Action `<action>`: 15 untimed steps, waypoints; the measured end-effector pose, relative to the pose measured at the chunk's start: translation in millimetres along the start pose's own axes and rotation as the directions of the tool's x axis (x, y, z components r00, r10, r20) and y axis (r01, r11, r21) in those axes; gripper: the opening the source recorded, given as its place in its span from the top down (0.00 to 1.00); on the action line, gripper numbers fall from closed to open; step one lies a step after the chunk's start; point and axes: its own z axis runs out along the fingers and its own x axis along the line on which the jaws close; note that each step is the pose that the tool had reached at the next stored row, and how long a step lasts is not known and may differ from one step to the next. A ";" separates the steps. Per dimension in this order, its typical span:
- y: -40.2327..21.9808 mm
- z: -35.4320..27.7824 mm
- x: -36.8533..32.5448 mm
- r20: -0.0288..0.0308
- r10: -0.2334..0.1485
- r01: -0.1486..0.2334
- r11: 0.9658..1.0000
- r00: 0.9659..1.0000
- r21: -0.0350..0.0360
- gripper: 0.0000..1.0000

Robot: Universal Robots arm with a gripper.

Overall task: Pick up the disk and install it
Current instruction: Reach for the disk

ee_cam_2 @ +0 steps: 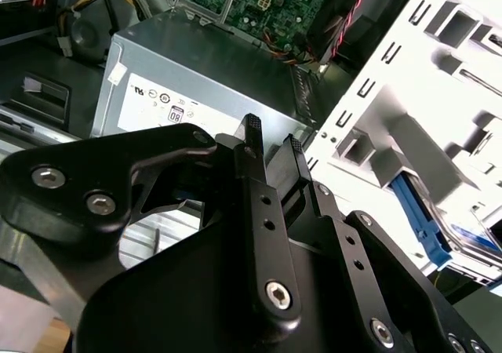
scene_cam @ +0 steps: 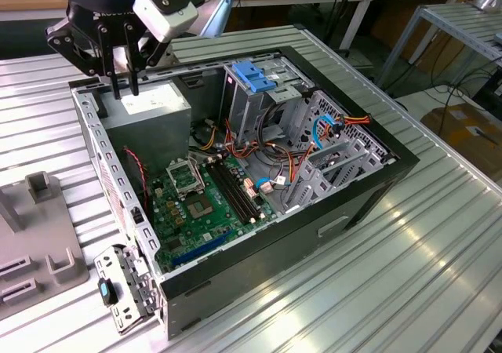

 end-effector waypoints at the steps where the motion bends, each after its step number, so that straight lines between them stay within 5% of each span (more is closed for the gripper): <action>1: 0.0 0.0 0.3 0.000 0.000 0.000 1.000 1.000 0.000 0.69; 15: -0.8 -0.2 10.6 0.000 0.000 0.000 1.000 1.000 0.000 0.69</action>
